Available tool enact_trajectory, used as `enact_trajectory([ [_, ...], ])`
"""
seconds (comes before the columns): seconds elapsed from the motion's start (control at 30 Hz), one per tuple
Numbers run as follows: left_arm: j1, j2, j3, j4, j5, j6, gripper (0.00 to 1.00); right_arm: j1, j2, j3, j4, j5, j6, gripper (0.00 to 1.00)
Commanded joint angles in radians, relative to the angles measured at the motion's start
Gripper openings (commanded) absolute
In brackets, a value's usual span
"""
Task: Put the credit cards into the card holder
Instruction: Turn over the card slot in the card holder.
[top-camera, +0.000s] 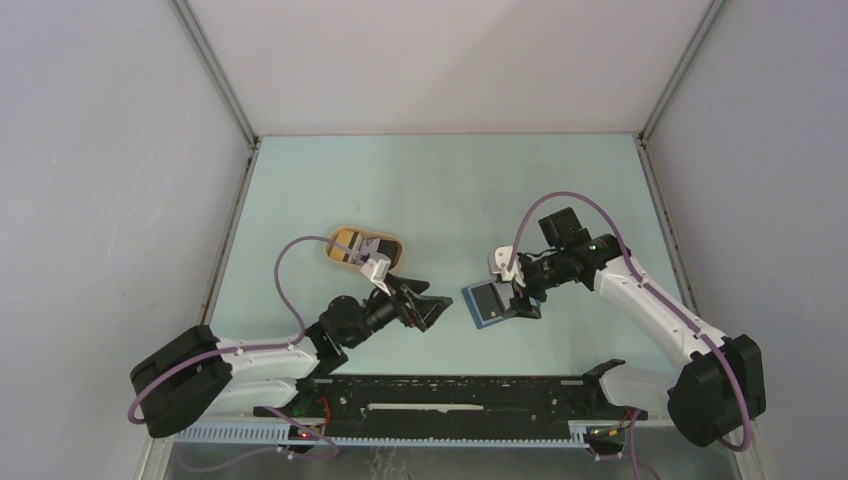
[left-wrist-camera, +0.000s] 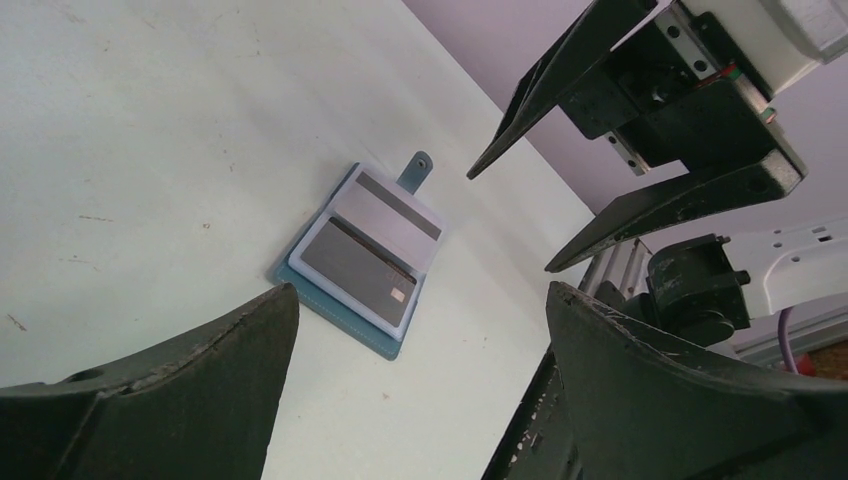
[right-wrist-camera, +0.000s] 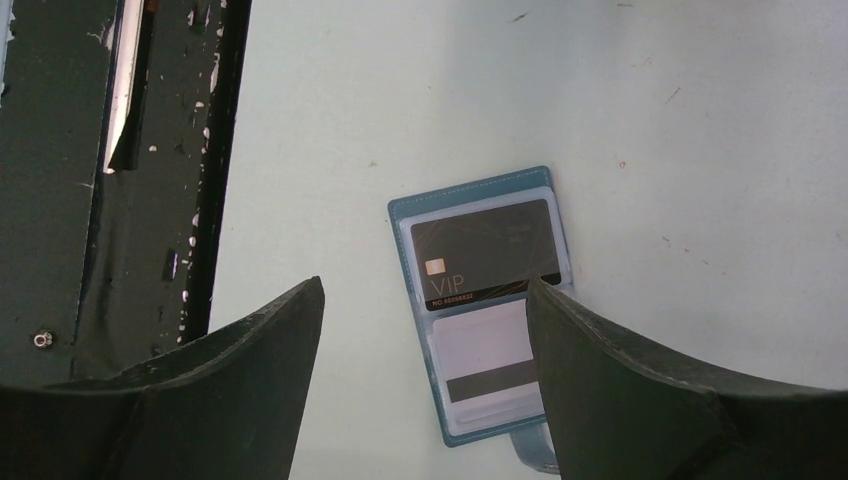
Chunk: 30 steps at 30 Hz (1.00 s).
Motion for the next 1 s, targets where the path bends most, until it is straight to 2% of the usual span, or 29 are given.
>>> enact_trajectory([
  [0.0, 0.015, 0.015, -0.035, 0.103, 0.032, -0.036, 0.98, 0.010, 0.000, -0.014, 0.027, -0.002, -0.017, 0.82],
  [0.27, 0.032, 0.091, -0.033, 0.192, 0.086, -0.076, 0.98, 0.027, 0.019, -0.038, 0.049, 0.027, -0.029, 0.82],
  [0.33, 0.034, 0.123, -0.026, 0.224, 0.098, -0.091, 0.95, 0.036, 0.031, -0.044, 0.060, 0.040, -0.029, 0.82],
  [0.6, 0.046, 0.332, 0.037, 0.313, 0.102, -0.211, 0.72, 0.080, 0.122, -0.058, 0.121, 0.144, 0.009, 0.80],
  [0.97, 0.045, 0.597, 0.188, 0.311, 0.115, -0.347, 0.42, 0.093, 0.172, -0.061, 0.153, 0.190, 0.032, 0.79],
])
